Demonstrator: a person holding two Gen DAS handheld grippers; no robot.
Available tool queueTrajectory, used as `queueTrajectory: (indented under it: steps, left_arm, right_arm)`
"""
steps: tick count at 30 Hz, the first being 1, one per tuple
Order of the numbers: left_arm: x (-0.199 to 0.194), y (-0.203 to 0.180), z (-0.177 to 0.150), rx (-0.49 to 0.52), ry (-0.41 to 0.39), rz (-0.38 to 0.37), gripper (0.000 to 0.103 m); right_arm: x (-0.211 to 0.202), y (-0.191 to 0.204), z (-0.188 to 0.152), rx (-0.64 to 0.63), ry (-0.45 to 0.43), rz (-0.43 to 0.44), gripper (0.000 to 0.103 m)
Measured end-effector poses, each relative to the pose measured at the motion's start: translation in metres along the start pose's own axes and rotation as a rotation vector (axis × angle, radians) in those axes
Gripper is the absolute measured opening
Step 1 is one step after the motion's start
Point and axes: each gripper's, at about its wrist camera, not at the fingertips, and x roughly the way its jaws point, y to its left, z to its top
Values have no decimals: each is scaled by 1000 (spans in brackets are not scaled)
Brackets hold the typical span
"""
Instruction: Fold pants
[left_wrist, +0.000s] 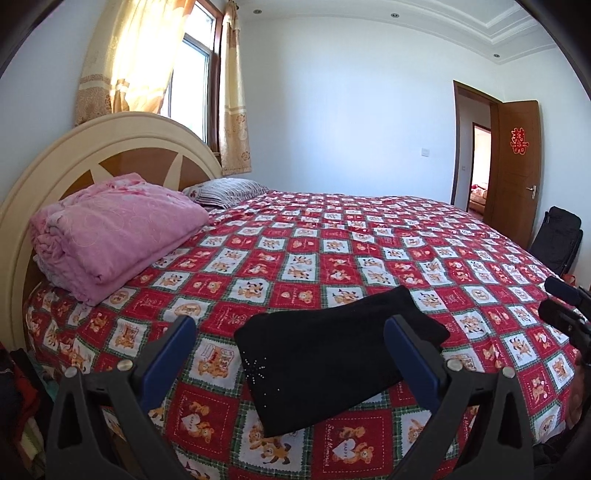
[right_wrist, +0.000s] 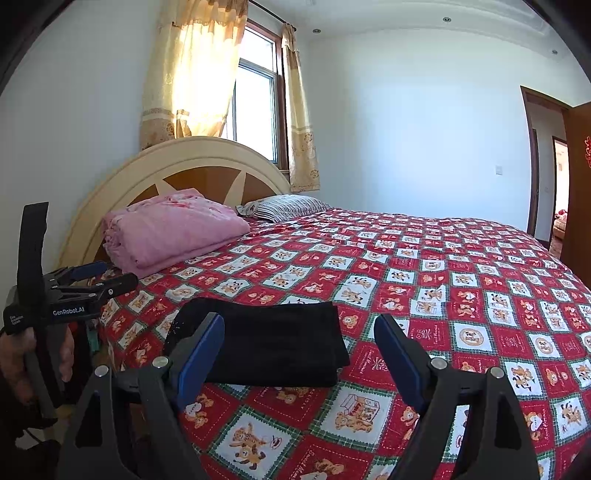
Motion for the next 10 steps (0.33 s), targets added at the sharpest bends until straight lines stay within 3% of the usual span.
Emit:
queueTrajectory:
  steps: [10]
  left_arm:
    - [4,-3,-6,35,8,28,103]
  right_arm:
    - [5,6,-4,-14,19,8,84]
